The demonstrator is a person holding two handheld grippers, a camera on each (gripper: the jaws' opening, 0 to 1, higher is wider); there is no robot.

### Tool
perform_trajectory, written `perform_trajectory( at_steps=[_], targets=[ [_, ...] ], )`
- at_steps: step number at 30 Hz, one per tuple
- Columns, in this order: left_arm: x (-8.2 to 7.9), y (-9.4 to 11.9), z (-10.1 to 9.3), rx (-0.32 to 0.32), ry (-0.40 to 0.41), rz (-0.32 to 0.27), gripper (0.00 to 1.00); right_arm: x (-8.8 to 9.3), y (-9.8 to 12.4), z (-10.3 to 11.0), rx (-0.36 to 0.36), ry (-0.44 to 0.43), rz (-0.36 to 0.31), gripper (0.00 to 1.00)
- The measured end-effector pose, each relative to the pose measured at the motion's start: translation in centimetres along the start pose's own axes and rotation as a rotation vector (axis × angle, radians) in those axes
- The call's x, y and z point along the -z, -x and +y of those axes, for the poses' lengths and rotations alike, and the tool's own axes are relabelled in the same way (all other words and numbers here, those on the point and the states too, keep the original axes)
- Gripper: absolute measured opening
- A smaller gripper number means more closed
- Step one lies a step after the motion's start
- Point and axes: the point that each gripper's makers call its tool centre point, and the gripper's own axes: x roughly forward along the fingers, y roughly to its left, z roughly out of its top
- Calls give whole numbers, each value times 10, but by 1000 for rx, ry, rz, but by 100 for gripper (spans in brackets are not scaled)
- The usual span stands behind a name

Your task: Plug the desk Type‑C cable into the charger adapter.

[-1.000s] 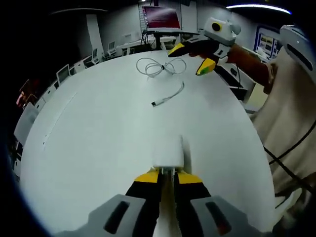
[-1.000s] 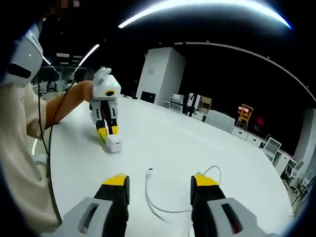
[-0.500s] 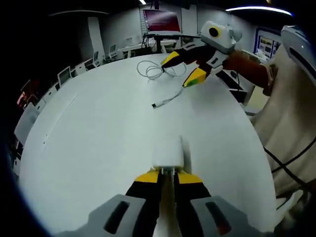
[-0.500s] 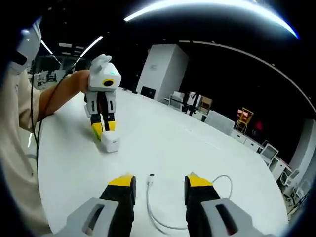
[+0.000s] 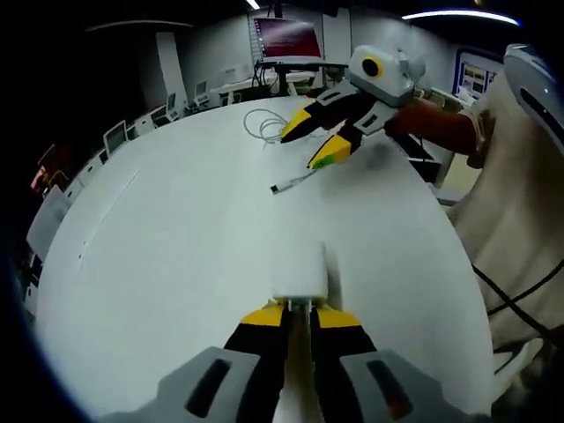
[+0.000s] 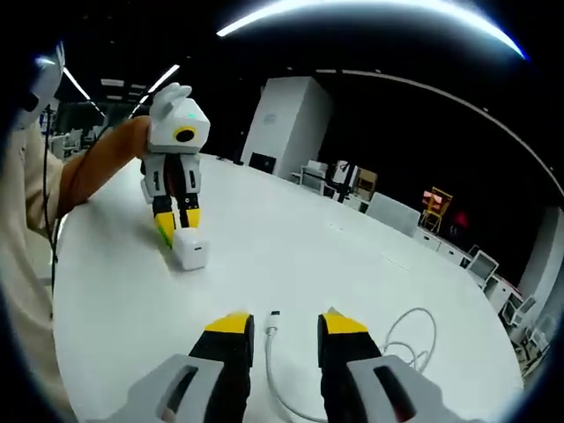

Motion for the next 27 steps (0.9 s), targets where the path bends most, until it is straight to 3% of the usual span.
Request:
perform_trajectory(
  at_steps=[5, 27],
  targets=[
    [0, 0, 0, 1, -1, 3, 11, -1, -5, 2, -11, -43, -20, 26],
    [-2, -1, -1, 2, -10, 16, 11, 16, -13, 2, -37, -120, 55, 18]
  ],
)
